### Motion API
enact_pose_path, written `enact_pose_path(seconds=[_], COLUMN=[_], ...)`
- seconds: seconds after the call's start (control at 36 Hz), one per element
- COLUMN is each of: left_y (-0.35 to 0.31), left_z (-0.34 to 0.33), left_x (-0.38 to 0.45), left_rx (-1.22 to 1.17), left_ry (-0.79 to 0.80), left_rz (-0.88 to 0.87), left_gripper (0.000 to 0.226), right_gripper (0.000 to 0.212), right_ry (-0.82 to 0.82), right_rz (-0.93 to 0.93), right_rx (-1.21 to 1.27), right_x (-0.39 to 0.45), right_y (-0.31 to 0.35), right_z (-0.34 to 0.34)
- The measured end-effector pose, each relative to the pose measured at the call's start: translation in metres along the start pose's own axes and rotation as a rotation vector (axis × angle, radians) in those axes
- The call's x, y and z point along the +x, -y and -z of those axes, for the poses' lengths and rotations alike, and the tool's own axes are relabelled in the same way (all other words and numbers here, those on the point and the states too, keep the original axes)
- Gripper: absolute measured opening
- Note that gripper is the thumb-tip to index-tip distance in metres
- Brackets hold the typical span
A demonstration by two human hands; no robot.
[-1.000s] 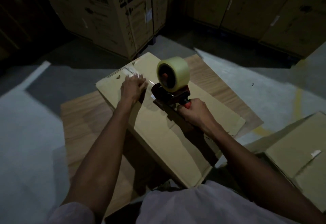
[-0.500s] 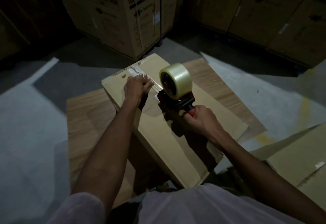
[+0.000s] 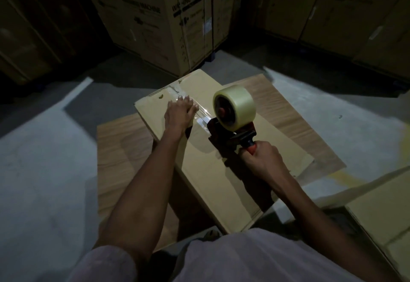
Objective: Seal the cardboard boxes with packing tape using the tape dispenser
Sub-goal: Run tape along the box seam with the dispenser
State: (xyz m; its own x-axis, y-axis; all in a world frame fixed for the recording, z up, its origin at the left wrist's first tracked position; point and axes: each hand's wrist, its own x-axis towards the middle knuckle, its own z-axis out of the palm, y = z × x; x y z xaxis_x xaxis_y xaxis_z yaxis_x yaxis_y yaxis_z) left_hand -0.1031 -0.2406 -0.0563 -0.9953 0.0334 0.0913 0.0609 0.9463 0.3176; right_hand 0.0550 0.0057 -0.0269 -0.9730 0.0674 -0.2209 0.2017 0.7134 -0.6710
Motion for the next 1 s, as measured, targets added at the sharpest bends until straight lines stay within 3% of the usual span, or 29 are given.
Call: enact_pose_path(seconds=[0.14,0.31,0.42,0.58,0.81,1.0], left_y=[-0.007,-0.005,-0.012,-0.021,-0.024,-0.022], left_z=[-0.003,-0.01,-0.012,-0.011,-0.007,-0.015], left_x=[-0.014,-0.022,-0.023,-0.023,-0.023,-0.022], left_rx=[0.045,0.025,-0.176,-0.216,-0.157,0.047], left_ry=[-0.003,0.03,-0.067,-0.138,-0.163,-0.109], left_rz=[-0.041,0.01,0.121,0.22,0.215,0.082], left_gripper=[0.049,0.055,0.051,0.049,0.046,0.052], right_gripper=[0.029,0.056,0.05,0.032,0.037,0.023], right_ry=[0.013,0.041,0.085,0.127,0.058,0.048], right_rz=[-0.023,-0.04,-0.034,-0.039,-0.009,-0.018], right_rx=[0.079,0.182,0.185,0.201,0.118,0.014], right_x=[-0.002,-0.005,-0.006,-0.006,-0.024,-0.028], right_y=[0.003,0.008,0.008,0.004,-0.014,-0.014], right_z=[0.003,0.009,0.014,0.017,0.016,0.011])
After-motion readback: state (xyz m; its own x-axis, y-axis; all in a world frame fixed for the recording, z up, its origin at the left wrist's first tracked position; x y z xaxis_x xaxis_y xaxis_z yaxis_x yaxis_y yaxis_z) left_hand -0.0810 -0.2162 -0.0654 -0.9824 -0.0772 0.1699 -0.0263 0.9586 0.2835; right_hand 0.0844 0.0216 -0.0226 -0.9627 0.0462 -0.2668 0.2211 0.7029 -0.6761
